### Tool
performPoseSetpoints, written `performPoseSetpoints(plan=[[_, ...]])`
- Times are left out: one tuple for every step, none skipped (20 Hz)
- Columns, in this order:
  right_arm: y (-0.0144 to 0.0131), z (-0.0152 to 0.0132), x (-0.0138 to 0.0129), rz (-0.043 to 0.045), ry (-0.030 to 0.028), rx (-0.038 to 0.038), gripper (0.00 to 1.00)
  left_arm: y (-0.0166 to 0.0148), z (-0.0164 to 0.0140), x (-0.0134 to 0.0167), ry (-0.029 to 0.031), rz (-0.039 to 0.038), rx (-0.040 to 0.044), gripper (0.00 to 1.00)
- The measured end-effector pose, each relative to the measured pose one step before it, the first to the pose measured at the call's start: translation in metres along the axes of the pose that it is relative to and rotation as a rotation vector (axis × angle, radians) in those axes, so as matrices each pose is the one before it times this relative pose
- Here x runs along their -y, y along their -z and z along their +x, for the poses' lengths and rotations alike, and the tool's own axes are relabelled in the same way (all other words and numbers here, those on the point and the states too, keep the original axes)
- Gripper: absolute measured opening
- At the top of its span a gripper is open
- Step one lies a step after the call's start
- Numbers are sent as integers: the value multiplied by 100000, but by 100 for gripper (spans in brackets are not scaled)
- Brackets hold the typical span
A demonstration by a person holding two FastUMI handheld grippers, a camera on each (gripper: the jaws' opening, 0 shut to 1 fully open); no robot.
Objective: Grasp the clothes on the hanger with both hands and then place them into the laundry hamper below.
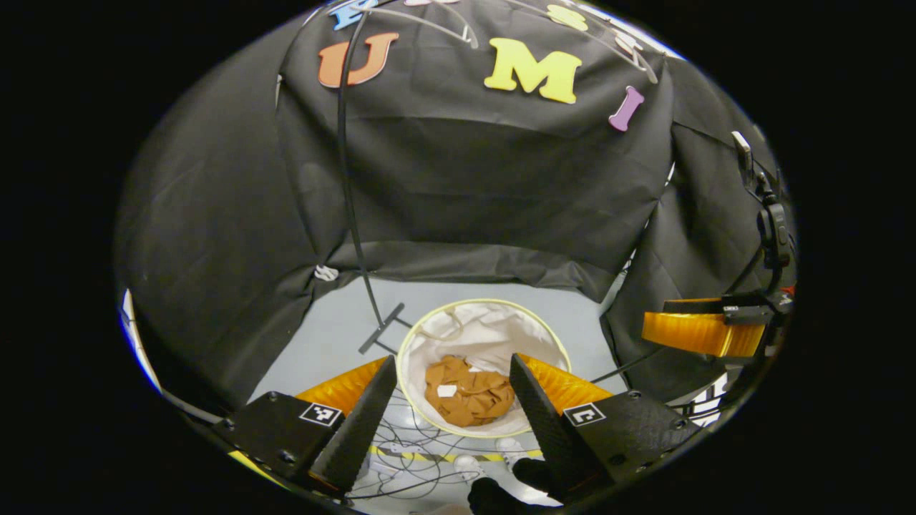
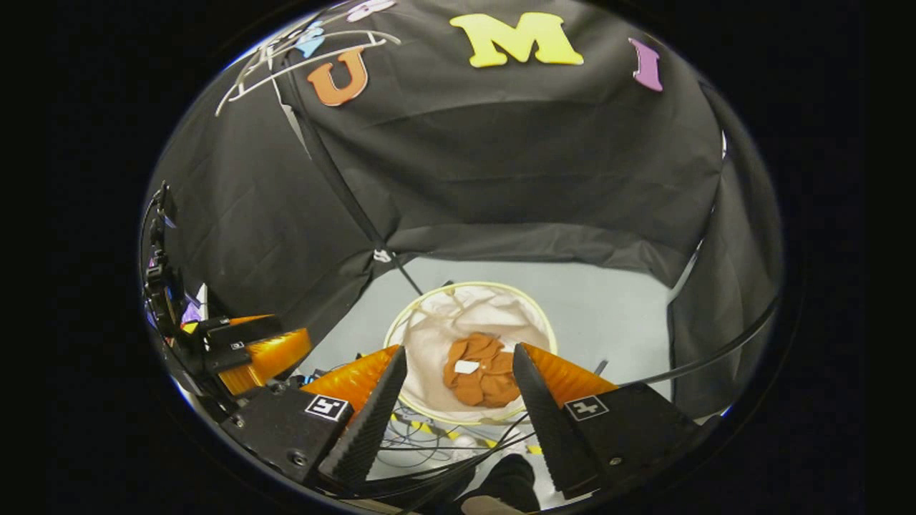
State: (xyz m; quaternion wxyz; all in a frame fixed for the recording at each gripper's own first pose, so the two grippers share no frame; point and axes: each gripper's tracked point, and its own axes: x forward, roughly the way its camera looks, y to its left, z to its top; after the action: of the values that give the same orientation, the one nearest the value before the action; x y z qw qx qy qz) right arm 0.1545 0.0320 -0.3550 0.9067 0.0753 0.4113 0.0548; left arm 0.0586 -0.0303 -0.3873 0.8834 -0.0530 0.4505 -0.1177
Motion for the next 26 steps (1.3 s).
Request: performPoseSetpoints(plan=[[-902,-1583,-309,-1535,492,3309,95,-709,-674,-178,-761,788,2740,97],[-727,-1418,124,-1713,1985,2965,95,-887,-783,-53,-887,981,2952,96],[-735,-1417,393,-1530,1554,3337,96,-1027,-789,231,200,774,2901,97],[-1279,-1596,0,-928,778,4527,96,-766,-796,533,338,388,2451,97],[-1466,-1511,91,-934,869,4620,96,-1217,-819,573,484,388,2828,97],[-1461,-1534,-16,-563,667,5090,96,-1546,-876,632,212,1147,4139,97],[-1390,-1531,176,-713,971,4959,96,-1681,-841,308,-716,1796,4107,97],[-1562,-1624,340,-776,1077,4759,96,-1669,-812,510,-519,2082,4136,96],[-1224,-1668,545,-366,718,4904,100,-1704,-550,467,-476,1827,4423,96],[-1167,-1286,212,-405,319,3573,100,-1763,-663,522,-365,1233,4277,96],[-870,-1040,104,-150,63,3266,100,-1871,-1020,610,-596,1164,4044,100],[-967,-1226,169,505,552,3202,100,-1922,-960,646,-1081,908,3740,100],[-760,-1530,450,647,137,3181,100,-1926,-1115,488,-1664,1225,4028,100],[-829,-1473,459,363,-13,2400,100,-1713,-1542,472,-1796,833,3548,100],[-632,-1598,560,408,-388,1927,100,-1565,-1461,214,-1843,635,3525,100],[-524,-1432,197,517,-1404,2279,100,-834,-1420,240,-1589,599,2743,100],[-727,-2408,616,1069,-731,2403,100,-850,-1402,294,-1210,231,2186,100],[-339,-1795,411,14,-651,2442,100,-688,-1178,579,-1015,52,1842,98],[-435,-1795,537,-45,9,2772,100,-468,-978,128,-1357,64,590,96],[-432,-1393,401,-45,67,2071,100,-304,-584,-137,-2023,116,-539,96],[-115,-1234,-41,153,-579,1696,100,-99,-833,-433,-2717,344,224,96],[-257,-1221,-116,172,-681,2047,100,-160,-1407,-261,-2515,-230,390,96],[208,-948,-130,-705,-27,1364,100,69,-1147,-249,-2122,-186,-884,96],[246,-723,-161,-1269,-285,163,100,40,-1526,-330,-2180,144,-777,100],[340,-447,-645,-758,-427,203,100,253,-854,-381,-1488,460,-787,99],[141,-461,-299,122,-236,419,100,3,-1018,-574,-1591,919,-288,98]])
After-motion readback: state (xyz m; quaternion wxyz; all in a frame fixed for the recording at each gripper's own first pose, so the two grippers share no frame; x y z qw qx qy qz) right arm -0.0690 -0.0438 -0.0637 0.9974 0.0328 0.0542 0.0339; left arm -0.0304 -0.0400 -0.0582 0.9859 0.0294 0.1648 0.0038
